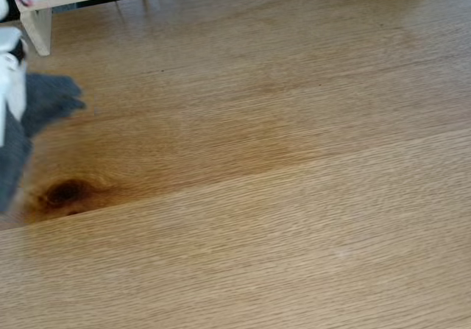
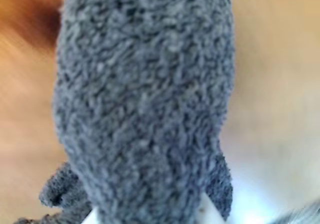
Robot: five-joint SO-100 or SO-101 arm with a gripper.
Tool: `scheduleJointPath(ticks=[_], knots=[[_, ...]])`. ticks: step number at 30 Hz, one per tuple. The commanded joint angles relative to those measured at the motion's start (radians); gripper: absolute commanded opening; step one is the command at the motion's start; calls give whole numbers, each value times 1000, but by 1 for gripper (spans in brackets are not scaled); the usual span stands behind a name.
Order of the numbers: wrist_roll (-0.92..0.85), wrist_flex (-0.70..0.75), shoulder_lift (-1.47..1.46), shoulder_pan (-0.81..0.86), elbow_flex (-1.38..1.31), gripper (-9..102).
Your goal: Clean the area in front of the robot
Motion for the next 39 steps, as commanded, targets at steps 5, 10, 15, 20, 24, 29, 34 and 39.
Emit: scheduleJointPath(ticks=[5, 10, 15, 20, 24, 29, 34, 39], knots=[[-155, -258, 440, 357, 517, 0], [-202, -462, 460, 433, 723, 0], [-137, -523, 463, 425, 775, 28], [-94, -535, 486, 413, 775, 40], [-57, -503, 575, 370, 775, 38], [58, -360, 792, 170, 775, 12], [279, -212, 1057, -170, 775, 0], [436, -87, 1355, -442, 792, 0]])
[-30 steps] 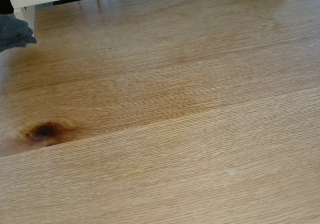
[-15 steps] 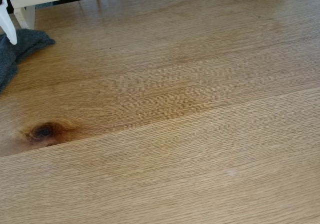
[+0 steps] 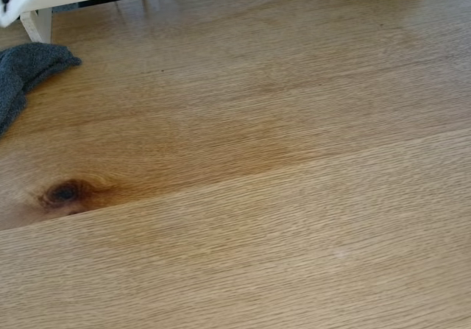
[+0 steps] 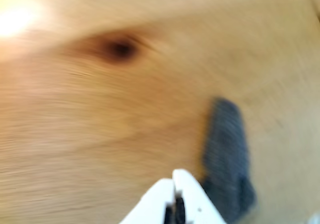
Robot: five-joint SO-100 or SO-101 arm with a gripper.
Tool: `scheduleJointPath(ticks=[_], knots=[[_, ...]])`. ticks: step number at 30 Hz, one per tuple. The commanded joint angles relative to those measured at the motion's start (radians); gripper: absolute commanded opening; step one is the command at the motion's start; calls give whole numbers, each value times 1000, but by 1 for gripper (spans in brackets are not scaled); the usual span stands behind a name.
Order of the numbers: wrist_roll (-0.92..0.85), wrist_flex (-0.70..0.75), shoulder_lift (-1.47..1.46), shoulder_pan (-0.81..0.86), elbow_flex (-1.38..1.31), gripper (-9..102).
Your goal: Clean the area in front of the robot
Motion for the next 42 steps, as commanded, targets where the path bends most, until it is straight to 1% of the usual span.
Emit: scheduleJointPath(ticks=[1, 3, 5, 8, 10, 15, 19, 22, 24, 27, 30, 42], knots=[[112, 101, 256, -199, -11, 0], [146, 164, 273, -256, -2, 0], [149, 178, 279, -298, 43, 0], [140, 153, 348, -342, 187, 0], [129, 137, 446, -368, 328, 0], [80, 58, 710, -360, 638, 0], [43, 109, 805, -368, 796, 0], [34, 192, 902, -376, 882, 0], [37, 222, 911, -373, 925, 0], [57, 196, 911, -344, 991, 0], [67, 193, 913, -348, 1022, 0], [60, 199, 913, -357, 1015, 0]])
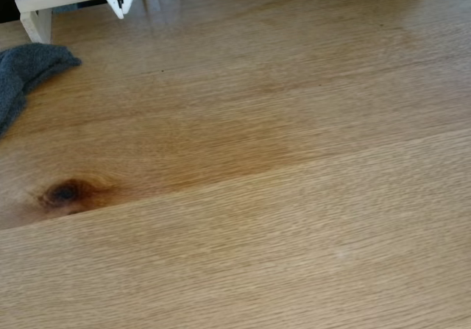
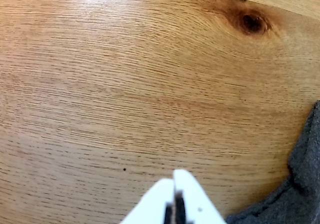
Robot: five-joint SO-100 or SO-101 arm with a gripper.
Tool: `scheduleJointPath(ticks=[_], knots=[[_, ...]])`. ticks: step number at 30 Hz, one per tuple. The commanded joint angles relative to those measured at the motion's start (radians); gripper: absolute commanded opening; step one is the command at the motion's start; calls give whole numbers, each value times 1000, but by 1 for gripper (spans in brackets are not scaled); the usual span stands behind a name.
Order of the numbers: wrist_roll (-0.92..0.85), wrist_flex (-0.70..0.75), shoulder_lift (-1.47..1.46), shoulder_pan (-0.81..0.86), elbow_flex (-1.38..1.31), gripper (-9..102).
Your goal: Clean the area in front of the robot
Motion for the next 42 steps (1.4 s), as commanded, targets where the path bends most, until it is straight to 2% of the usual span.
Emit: scheduleJointPath(ticks=[1, 42], knots=[[-3, -12, 6, 12, 121, 0], [-3, -12, 6, 2, 120, 0]])
